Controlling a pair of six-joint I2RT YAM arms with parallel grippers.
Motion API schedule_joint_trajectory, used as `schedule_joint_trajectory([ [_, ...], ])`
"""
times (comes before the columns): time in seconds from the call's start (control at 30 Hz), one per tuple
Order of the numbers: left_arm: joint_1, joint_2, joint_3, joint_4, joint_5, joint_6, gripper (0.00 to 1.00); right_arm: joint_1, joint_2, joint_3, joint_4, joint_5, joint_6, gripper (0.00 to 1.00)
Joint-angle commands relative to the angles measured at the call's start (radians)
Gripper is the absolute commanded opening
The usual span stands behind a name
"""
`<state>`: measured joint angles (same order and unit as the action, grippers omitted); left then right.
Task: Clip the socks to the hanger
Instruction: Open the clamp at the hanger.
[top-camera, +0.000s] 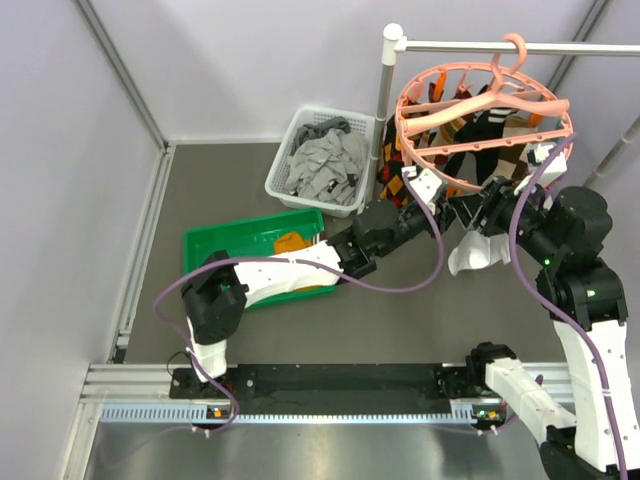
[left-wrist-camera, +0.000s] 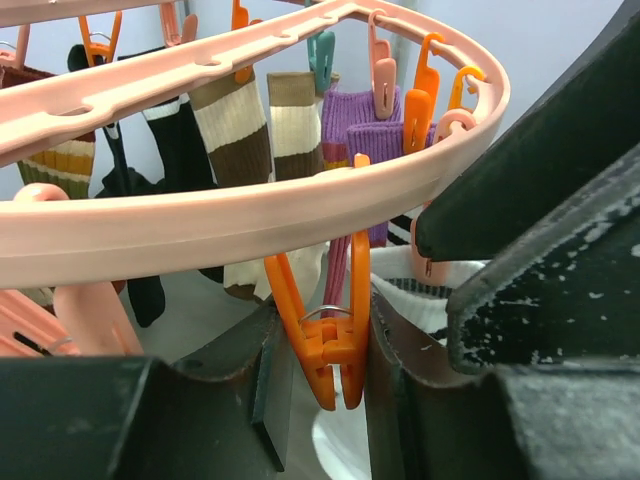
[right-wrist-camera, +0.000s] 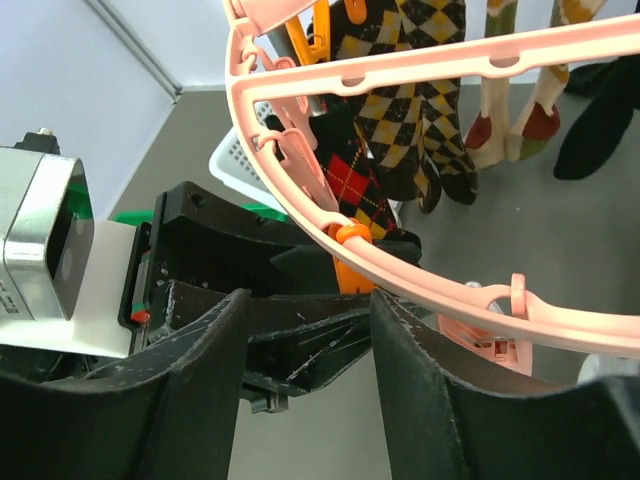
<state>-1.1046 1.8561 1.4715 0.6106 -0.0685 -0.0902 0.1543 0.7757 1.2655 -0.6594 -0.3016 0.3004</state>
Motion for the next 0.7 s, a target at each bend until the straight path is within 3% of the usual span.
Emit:
schedule_joint_trajectory([
  [0.0, -0.023, -0.035, 0.036, -0.029, -0.022, 0.050, 0.34, 0.010, -0.007, 0.003, 0.012, 0.033, 0.035, 0.49],
  [0.3, -0.058, -0.025, 0.050, -0.028, -0.045, 0.107, 0.35, 0.010, 0.000, -0.032, 0.089, 0.142, 0.094, 0.41],
  [0.67, -0.081, -0.009, 0.062, -0.031, -0.053, 0.145, 0.37, 0.010, -0.009, -0.089, 0.170, 0.200, 0.129, 0.40],
])
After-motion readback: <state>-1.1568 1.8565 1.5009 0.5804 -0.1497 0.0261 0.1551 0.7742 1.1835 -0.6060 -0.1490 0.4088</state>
